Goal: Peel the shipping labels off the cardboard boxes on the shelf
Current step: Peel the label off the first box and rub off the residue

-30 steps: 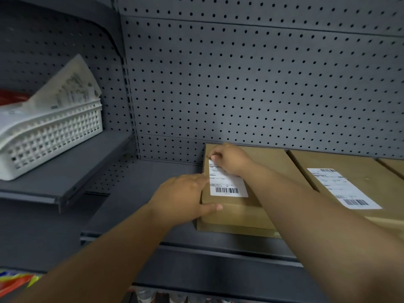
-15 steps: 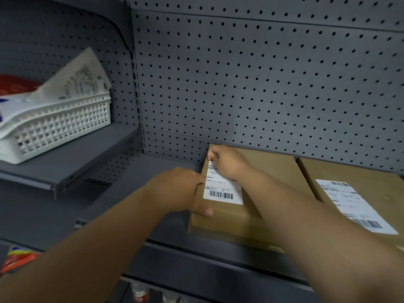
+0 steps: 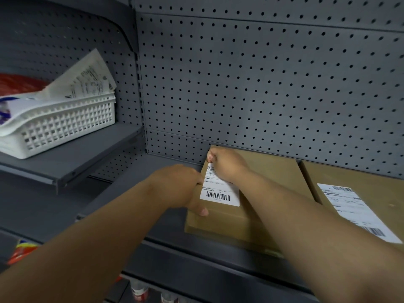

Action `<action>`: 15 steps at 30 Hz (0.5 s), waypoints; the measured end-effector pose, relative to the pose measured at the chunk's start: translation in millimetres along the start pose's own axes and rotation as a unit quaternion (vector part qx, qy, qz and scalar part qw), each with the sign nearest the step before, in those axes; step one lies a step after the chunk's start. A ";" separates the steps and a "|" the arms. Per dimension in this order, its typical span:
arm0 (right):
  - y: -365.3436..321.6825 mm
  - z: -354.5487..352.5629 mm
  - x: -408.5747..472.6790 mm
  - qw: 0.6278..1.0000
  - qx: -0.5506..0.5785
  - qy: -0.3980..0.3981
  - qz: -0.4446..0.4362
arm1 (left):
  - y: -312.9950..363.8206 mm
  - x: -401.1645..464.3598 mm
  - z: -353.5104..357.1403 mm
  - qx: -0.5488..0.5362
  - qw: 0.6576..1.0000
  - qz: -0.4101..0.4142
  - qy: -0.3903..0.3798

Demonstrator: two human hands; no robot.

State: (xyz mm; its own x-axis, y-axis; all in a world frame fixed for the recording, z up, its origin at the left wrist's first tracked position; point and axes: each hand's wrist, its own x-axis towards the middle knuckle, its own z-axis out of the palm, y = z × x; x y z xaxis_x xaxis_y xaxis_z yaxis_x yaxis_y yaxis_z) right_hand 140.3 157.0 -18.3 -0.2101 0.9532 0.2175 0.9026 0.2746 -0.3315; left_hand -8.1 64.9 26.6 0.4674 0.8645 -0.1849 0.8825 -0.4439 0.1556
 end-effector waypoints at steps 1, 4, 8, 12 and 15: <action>-0.3 -0.5 -0.4 1.000 0.001 -0.002 0.001 | 0.3 0.0 -0.1 0.000 1.000 -0.001 -0.001; -0.2 -0.2 -0.1 1.000 0.011 -0.007 0.007 | 0.7 -0.3 0.1 -0.001 1.000 -0.005 -0.003; 2.3 0.5 0.6 0.999 0.037 -0.020 0.020 | 1.0 -1.9 0.3 -0.002 1.000 -0.007 -0.003; 4.2 -1.3 -2.3 0.993 0.112 -0.009 0.038 | 1.6 -2.9 0.6 -0.004 1.000 -0.006 -0.001; 5.3 -3.9 -4.3 0.990 0.134 0.029 0.029 | 1.9 -3.1 -0.1 -0.005 1.000 -0.003 -0.002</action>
State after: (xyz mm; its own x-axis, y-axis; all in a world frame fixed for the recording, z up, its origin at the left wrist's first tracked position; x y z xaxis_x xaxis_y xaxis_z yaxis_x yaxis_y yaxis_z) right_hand 147.4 153.9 -17.4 -0.1323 0.9615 0.2408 0.7792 0.2511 -0.5743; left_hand -8.0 61.4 27.6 0.4623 0.8664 -0.1888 0.8847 -0.4364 0.1637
